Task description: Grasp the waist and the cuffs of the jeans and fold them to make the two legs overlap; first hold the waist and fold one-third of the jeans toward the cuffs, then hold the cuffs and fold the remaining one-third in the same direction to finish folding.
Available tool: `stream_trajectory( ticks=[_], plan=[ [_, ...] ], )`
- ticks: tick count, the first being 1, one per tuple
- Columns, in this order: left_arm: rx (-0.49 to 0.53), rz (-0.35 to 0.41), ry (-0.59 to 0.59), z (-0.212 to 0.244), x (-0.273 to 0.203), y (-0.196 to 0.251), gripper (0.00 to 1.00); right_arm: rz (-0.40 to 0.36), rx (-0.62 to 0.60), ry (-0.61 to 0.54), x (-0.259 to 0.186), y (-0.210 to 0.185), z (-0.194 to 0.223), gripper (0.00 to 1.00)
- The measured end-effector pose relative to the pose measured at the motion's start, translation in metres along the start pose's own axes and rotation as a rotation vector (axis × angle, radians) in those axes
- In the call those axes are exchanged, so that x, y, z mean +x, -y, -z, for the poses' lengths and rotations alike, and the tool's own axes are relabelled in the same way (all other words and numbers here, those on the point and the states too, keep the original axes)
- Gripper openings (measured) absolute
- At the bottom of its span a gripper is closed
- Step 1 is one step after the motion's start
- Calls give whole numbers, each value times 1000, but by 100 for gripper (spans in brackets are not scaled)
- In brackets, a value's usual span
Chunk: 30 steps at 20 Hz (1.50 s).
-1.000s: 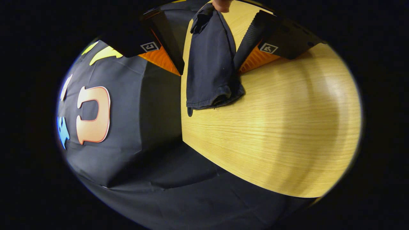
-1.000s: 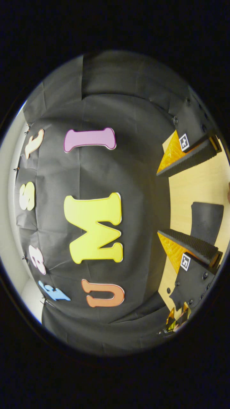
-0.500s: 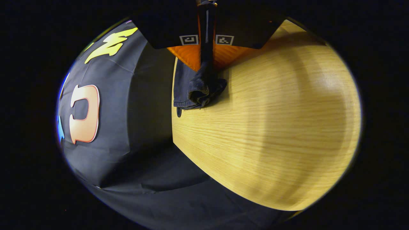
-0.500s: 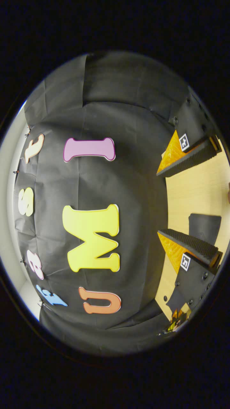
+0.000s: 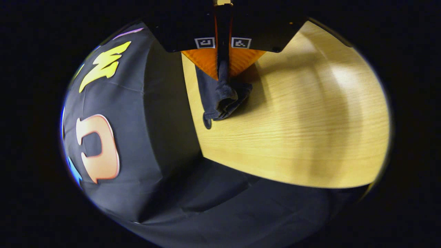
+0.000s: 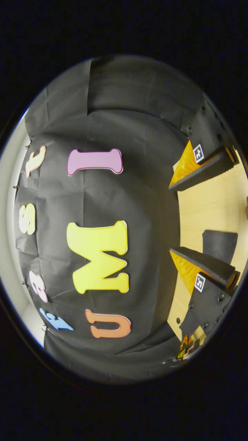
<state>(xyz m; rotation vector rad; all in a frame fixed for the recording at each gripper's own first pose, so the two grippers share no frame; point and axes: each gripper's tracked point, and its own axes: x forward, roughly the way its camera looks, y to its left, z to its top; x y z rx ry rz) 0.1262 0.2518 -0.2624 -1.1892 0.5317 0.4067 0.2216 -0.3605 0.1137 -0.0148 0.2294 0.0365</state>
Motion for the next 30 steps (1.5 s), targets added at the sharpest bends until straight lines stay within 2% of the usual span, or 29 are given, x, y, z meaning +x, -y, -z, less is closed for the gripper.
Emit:
stream_trajectory(
  ticks=[1,2,3,5,9,10,14,18,23,25,27,30],
  plan=[
    [80,-7,14,0,-5,8,3,-1,4,-1,-3,2,1,99],
    [161,-2,32,2,-14,21,3,-4,11,-4,-5,4,1,95],
    [234,13,51,2,-20,38,3,-10,19,-5,-7,4,2,99],
    [346,40,82,7,-34,70,3,-8,22,-7,-10,10,4,99],
    [458,101,130,27,-55,128,3,-12,44,-18,-21,23,8,95],
    [498,112,137,35,-61,140,3,-12,45,-18,-24,27,9,100],
    [670,176,162,83,-71,191,3,-14,41,-43,-36,46,15,99],
    [839,259,132,155,-73,228,3,-3,36,-50,-46,66,16,99],
    [1020,328,-4,268,-55,239,3,26,49,-61,-57,92,20,99],
    [1047,330,-75,311,-47,226,3,41,70,-71,-59,101,25,99],
    [1070,291,-138,343,-35,204,4,54,96,-80,-61,107,29,100],
    [1121,228,-182,370,-22,177,4,69,101,-80,-62,114,31,95]
  ],
)
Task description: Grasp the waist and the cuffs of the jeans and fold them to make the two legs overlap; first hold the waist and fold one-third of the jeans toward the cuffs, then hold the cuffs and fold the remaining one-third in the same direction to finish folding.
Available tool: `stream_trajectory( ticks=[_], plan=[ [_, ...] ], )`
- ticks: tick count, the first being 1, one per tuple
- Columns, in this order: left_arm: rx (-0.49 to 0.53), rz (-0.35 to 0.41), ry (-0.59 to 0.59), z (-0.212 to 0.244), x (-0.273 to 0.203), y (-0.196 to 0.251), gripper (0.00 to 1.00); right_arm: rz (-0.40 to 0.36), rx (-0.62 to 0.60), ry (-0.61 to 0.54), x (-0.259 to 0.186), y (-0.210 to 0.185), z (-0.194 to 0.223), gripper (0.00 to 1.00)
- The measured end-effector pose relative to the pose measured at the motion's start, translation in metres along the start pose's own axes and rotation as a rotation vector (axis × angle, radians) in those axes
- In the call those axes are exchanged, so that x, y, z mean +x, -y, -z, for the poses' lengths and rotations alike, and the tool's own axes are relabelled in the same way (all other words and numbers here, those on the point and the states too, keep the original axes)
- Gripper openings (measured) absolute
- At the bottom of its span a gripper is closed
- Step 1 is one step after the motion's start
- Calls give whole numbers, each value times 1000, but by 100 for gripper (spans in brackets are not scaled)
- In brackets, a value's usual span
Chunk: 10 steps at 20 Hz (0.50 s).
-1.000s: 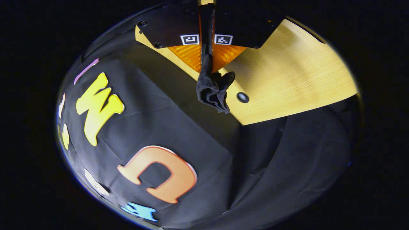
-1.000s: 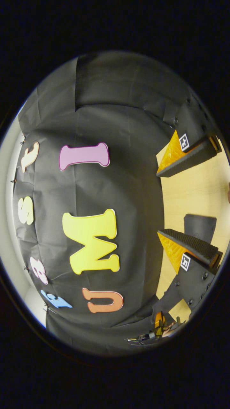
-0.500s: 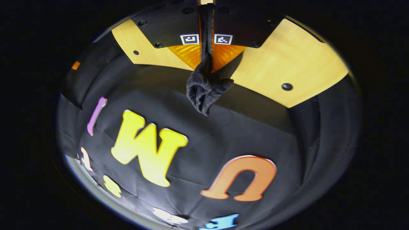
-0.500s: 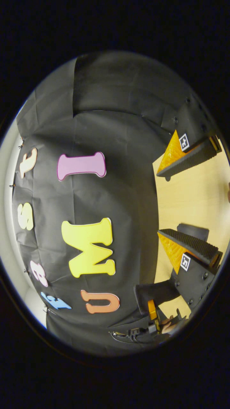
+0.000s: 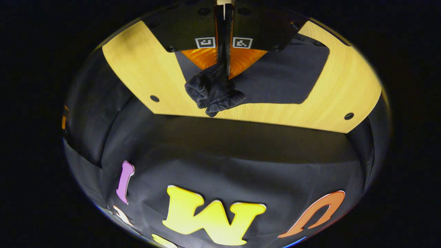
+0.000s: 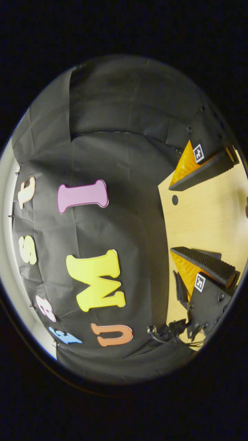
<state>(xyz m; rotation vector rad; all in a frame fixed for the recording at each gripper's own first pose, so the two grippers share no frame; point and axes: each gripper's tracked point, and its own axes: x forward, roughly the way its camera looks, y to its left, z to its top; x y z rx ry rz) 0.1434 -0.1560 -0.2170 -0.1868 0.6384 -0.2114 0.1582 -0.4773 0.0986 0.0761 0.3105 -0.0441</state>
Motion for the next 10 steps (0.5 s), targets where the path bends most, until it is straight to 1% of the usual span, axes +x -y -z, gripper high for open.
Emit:
stream_trajectory(
  ticks=[1,2,4,6,7,8,10],
  plan=[
    [20,-15,-22,15,6,5,5,4,1,1,-1,2,1,95],
    [48,-32,-50,28,10,4,4,5,5,-7,0,1,3,100],
    [104,-56,-82,47,13,1,5,0,17,-20,2,-1,8,99],
    [128,-60,-79,51,14,1,5,-6,16,-28,7,-5,13,99],
    [132,-59,-77,54,15,2,5,-11,16,-33,8,-7,15,95],
    [137,-59,-80,54,14,1,5,-18,17,-38,9,-11,15,99],
    [149,-65,-89,58,11,3,7,-27,12,-45,12,-17,18,99]
  ],
)
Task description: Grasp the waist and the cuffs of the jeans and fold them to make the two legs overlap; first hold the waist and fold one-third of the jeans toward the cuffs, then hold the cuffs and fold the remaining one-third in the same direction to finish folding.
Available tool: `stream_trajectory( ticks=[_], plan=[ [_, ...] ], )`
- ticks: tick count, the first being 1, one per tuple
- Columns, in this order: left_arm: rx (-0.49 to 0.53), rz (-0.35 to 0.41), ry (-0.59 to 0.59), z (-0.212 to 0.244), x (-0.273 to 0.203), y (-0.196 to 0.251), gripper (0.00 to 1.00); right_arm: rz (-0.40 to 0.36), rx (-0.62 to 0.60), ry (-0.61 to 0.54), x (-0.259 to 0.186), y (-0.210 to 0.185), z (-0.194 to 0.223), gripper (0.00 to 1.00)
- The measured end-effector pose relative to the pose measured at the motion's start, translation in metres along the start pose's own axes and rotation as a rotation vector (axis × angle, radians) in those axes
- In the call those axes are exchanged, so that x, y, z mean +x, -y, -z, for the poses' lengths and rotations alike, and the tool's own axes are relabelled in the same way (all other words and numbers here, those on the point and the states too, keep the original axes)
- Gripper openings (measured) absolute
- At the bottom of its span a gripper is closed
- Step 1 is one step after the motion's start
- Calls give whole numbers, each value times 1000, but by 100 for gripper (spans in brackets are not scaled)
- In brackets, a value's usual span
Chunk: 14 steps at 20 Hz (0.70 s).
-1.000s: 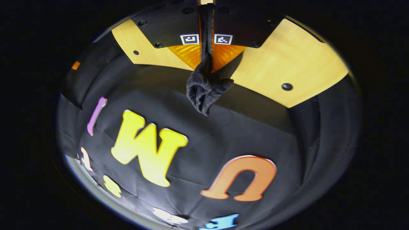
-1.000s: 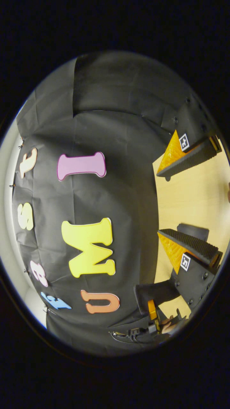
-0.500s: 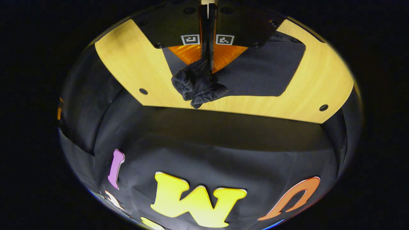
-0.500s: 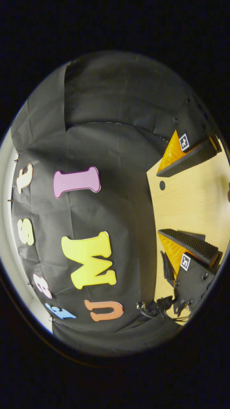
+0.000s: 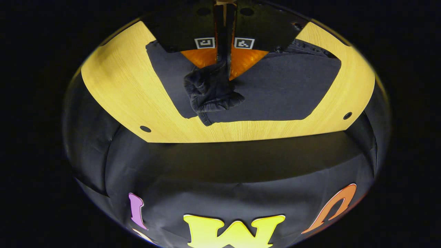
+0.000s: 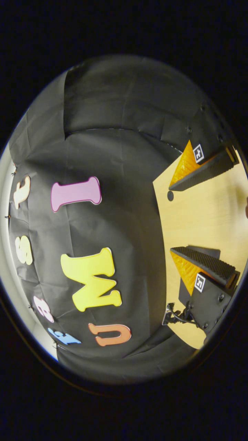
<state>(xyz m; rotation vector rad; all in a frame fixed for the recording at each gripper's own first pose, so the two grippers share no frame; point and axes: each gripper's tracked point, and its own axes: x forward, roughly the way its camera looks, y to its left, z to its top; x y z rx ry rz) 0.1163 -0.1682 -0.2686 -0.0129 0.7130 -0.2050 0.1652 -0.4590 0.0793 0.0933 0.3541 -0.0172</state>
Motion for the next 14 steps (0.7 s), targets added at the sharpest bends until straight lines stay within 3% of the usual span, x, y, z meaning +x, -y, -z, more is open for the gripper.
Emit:
stream_trajectory(
  ticks=[3,4,5,6,7,9,10,12,14],
  plan=[
    [58,9,1,1,-13,8,12,-15,-15,0,2,-9,-1,99],
    [61,0,22,-2,-18,8,21,-19,-18,1,2,-12,-2,99],
    [47,27,32,-2,-22,15,21,-24,-20,1,2,-16,-3,99],
    [42,85,28,1,-19,26,41,-30,-20,3,2,-19,-4,95],
    [56,98,50,-9,-37,32,61,-35,-23,3,2,-21,-4,99],
    [104,77,124,-32,-55,28,100,-44,-28,4,1,-27,-5,100],
    [111,74,154,-42,-64,26,100,-47,-31,7,-1,-29,-6,95],
    [101,60,210,-59,-87,13,100,-55,-36,6,0,-36,-3,100],
    [76,20,269,-79,-116,-14,100,-68,-38,-1,2,-46,3,95]
  ],
)
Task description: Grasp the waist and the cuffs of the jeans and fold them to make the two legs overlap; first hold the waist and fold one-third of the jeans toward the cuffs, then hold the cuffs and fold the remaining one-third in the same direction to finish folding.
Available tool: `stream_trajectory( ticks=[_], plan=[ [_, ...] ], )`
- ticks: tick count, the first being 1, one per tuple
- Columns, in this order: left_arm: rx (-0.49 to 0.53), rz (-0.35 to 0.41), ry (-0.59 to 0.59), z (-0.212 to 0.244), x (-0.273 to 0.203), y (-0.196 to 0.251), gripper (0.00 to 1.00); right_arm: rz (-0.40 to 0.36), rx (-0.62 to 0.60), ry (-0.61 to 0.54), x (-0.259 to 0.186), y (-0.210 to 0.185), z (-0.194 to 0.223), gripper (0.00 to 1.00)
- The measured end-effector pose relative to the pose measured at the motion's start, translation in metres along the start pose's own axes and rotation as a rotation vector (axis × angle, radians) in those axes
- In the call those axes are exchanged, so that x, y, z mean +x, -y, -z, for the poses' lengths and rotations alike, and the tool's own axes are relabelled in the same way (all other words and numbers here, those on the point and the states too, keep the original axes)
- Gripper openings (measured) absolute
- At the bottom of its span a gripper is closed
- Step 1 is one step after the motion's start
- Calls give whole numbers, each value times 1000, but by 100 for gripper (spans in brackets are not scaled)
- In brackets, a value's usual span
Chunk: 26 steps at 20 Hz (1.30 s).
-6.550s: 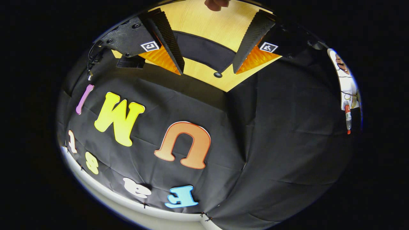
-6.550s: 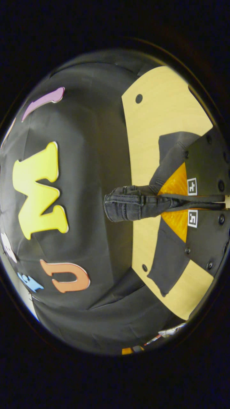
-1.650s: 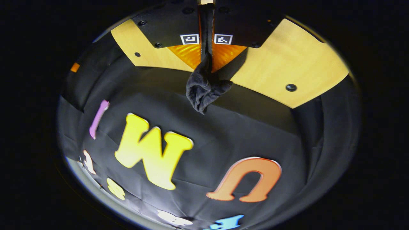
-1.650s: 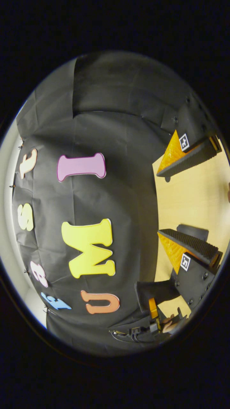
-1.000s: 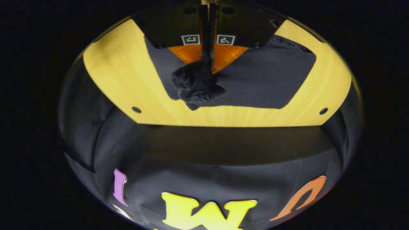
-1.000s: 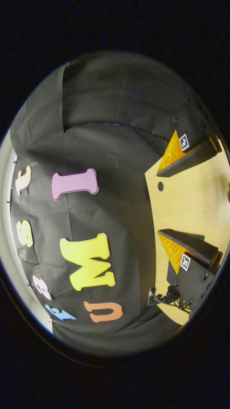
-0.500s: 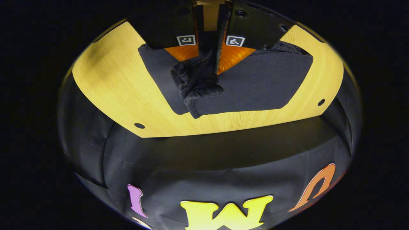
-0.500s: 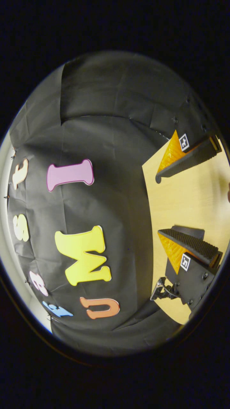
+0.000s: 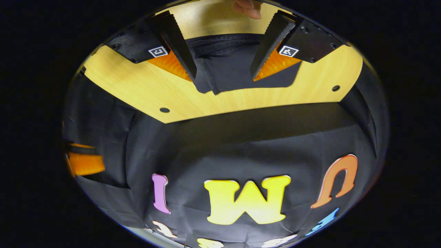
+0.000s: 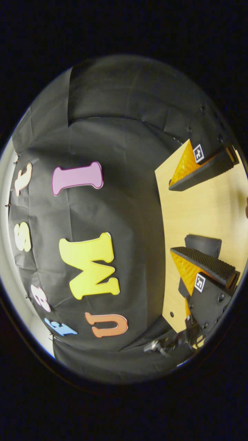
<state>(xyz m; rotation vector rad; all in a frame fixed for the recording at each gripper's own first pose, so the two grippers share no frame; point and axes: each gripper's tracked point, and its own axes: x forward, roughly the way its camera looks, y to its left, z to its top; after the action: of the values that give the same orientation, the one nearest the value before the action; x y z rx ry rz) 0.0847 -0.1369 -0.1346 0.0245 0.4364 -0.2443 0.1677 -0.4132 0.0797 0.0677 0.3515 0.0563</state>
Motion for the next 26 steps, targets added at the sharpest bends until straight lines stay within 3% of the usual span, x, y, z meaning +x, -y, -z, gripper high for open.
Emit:
stream_trajectory(
  ticks=[7,12,14,17,18,19,24,26],
  plan=[
    [-28,-161,247,-100,-99,-99,100,-86,-15,52,4,-62,-1,95],
    [-28,-256,315,-117,-151,-142,100,-148,-47,148,-19,-110,-23,95],
    [-35,-260,314,-114,-162,-144,100,-157,-58,176,-26,-122,-27,99],
    [-34,-258,324,-114,-168,-146,100,-164,-100,196,-33,-136,-28,95],
    [-31,-253,326,-115,-168,-146,100,-169,-107,202,-35,-139,-28,100],
    [-28,-252,325,-114,-169,-147,100,-172,-111,203,-37,-143,-29,95],
    [-38,-238,307,-107,-166,-148,99,-165,-124,219,-44,-145,-34,100],
    [-41,-239,307,-105,-167,-150,100,-159,-120,222,-46,-144,-36,95]
  ],
)
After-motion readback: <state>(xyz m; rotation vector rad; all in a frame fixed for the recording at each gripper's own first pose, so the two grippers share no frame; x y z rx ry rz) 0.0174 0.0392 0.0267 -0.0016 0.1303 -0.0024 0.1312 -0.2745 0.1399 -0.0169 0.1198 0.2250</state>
